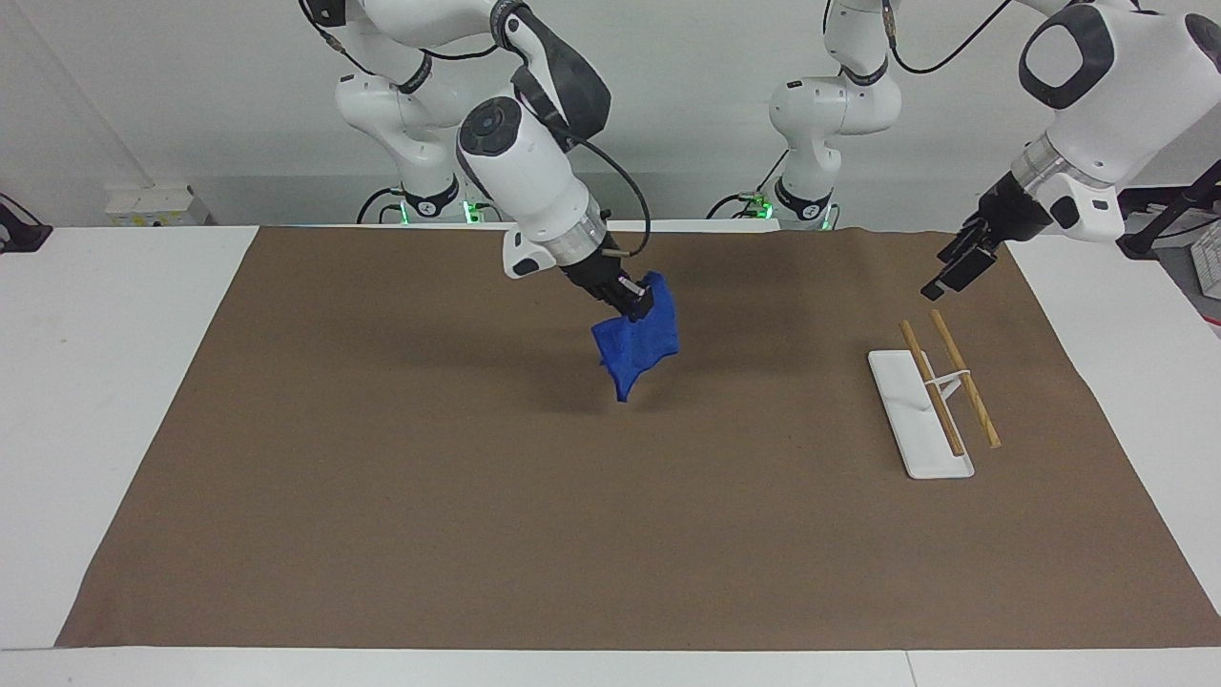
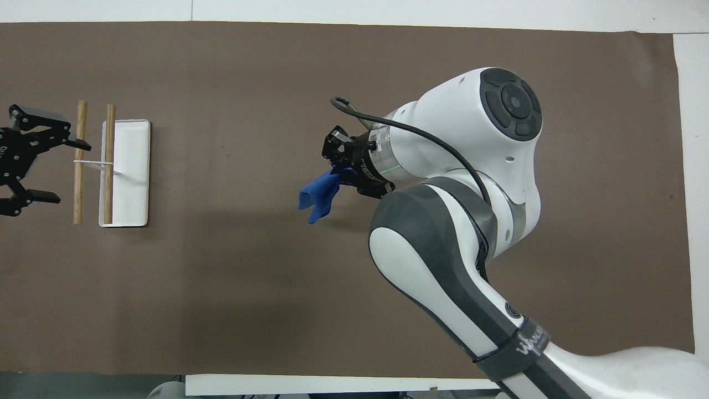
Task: Right arm passes towel to left arm to hang
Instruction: 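Lift the towel with the right gripper while the left gripper reaches forward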
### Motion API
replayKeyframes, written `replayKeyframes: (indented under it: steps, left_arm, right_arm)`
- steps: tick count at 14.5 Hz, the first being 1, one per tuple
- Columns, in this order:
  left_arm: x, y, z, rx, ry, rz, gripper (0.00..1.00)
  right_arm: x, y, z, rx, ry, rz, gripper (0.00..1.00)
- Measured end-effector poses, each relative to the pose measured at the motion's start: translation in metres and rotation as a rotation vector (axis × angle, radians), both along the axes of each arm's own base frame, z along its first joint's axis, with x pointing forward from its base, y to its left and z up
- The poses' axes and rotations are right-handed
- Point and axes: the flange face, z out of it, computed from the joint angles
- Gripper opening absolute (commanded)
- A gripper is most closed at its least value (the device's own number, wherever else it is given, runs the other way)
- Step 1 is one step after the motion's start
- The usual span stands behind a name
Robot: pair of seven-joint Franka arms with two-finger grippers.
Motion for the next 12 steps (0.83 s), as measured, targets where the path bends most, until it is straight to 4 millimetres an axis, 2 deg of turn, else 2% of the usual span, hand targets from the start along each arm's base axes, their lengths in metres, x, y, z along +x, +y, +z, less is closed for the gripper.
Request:
replayKeyframes:
  steps: [5, 9, 12]
  left_arm:
    - [-0.016, -0.011, -0.033, -0.068, 0.056, 0.249, 0.95]
    - [-0.022, -0.037, -0.031, -0.087, 0.067, 0.345, 0.95]
    - [-0.022, -0.055, -0.032, -0.096, 0.064, 0.393, 0.94]
  right_arm:
    - [-0.004, 0.051, 0.024, 0.270, 0.000, -0.194, 0.00]
    - [-0.020, 0.090, 0.027, 0.382, -0.033, -0.291, 0.00]
    - [-0.028, 0.107, 0.029, 0.429, -0.041, -0.331, 0.00]
